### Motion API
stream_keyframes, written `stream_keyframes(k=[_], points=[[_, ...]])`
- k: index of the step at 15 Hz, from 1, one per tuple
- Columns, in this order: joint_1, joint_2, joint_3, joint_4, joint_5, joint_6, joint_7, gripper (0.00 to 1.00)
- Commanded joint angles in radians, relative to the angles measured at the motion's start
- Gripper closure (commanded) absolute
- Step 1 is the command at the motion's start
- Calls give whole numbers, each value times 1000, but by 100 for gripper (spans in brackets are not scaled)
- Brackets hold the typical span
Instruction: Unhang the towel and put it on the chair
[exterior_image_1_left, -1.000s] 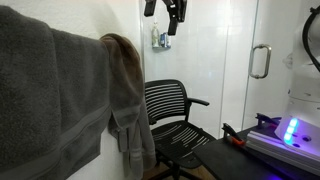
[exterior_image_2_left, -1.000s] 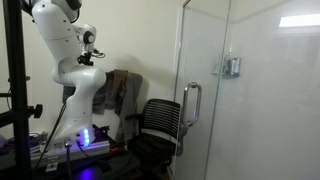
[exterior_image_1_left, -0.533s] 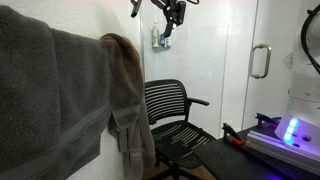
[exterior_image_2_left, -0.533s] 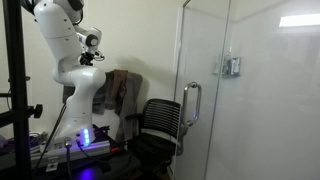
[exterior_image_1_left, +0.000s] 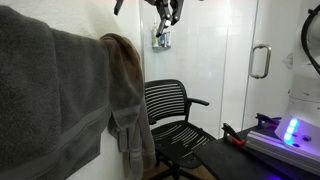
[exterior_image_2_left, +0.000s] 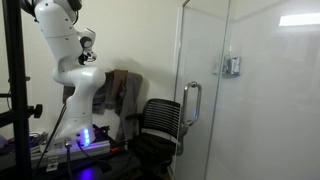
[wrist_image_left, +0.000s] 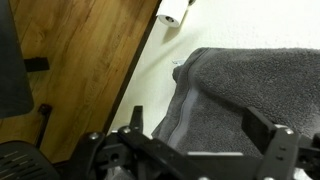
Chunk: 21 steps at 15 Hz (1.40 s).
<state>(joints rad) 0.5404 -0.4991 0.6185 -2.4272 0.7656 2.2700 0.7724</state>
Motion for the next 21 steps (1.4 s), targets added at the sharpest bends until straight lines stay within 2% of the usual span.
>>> stream_keyframes(k=[1, 6, 9, 11, 12, 17, 19, 21], points=[[-14, 51, 10, 0, 126, 132, 28, 0], [-7, 170, 82, 36, 382, 462, -11, 0], [-19, 270, 153, 64, 429, 636, -54, 0], [-35, 316, 176, 65, 380, 624, -13, 0], [-23, 240, 161, 35, 388, 598, -4, 0], [-24, 317, 175, 53, 377, 614, -25, 0], [10, 321, 165, 67, 418, 631, -81, 0], [52, 330, 148, 108, 526, 629, -192, 0]])
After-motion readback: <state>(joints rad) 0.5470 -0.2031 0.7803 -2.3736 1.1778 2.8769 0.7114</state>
